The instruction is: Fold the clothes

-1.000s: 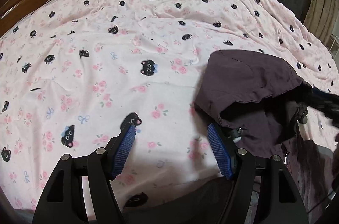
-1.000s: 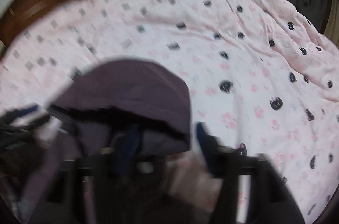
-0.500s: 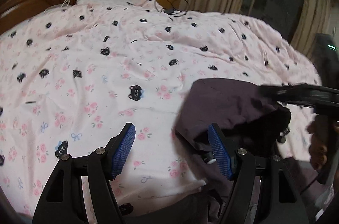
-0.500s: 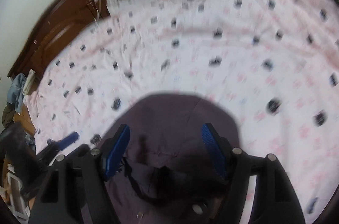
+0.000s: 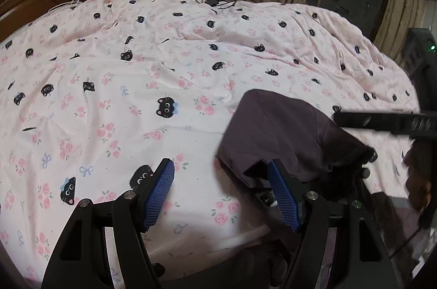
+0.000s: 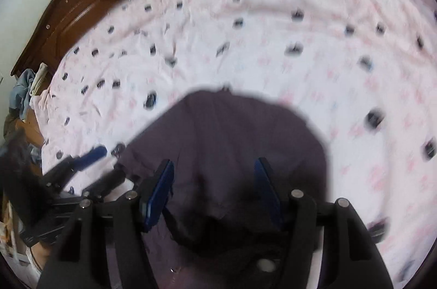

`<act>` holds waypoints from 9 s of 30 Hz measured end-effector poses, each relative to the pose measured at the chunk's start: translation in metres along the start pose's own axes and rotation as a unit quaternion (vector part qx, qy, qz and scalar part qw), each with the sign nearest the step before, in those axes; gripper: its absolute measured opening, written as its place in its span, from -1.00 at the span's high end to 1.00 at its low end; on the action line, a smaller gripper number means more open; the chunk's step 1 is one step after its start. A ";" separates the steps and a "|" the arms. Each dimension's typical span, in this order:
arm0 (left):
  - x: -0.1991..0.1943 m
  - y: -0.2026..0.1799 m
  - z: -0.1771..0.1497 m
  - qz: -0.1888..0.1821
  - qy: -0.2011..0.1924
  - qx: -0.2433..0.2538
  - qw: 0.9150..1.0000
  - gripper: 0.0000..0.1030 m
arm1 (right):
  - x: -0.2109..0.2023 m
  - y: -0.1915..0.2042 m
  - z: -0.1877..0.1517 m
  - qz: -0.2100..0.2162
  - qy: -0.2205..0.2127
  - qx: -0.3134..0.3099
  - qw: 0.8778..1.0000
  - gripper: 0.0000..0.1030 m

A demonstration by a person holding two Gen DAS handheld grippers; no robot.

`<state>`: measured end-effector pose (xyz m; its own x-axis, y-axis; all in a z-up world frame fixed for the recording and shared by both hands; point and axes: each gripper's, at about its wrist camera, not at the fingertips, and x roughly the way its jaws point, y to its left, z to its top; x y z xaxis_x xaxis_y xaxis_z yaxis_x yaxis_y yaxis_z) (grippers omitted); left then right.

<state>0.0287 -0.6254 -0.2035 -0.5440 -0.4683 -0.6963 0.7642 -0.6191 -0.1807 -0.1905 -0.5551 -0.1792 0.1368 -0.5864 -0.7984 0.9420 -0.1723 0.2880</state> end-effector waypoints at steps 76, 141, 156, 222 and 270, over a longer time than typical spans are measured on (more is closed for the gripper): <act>-0.093 0.057 -0.032 -0.078 0.057 0.000 0.995 -0.29 | -0.148 -0.063 -0.097 -0.056 0.002 0.079 0.995 -0.32; -0.147 0.102 -0.136 -0.088 0.063 -0.083 0.991 -0.29 | -0.234 -0.269 -0.381 0.077 -0.202 0.528 0.821 0.55; -0.142 0.104 -0.140 -0.063 0.074 -0.086 0.992 -0.29 | -0.276 -0.270 -0.389 0.031 -0.213 0.504 0.837 0.71; -0.130 -0.021 -0.134 -0.118 0.085 0.019 0.989 -0.29 | -0.470 -0.256 -0.584 -0.183 -0.163 0.474 0.846 0.14; -0.049 -0.135 -0.093 -0.188 0.137 0.143 0.962 -0.29 | -0.093 -0.302 -0.135 0.165 0.032 0.275 0.947 -0.16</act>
<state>-0.0152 -0.4602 -0.2100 -0.6216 -0.0176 -0.7831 0.3835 -0.8786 -0.2847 -0.4462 -0.3421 -0.2634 0.4311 -0.6340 -0.6420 0.5454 -0.3837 0.7452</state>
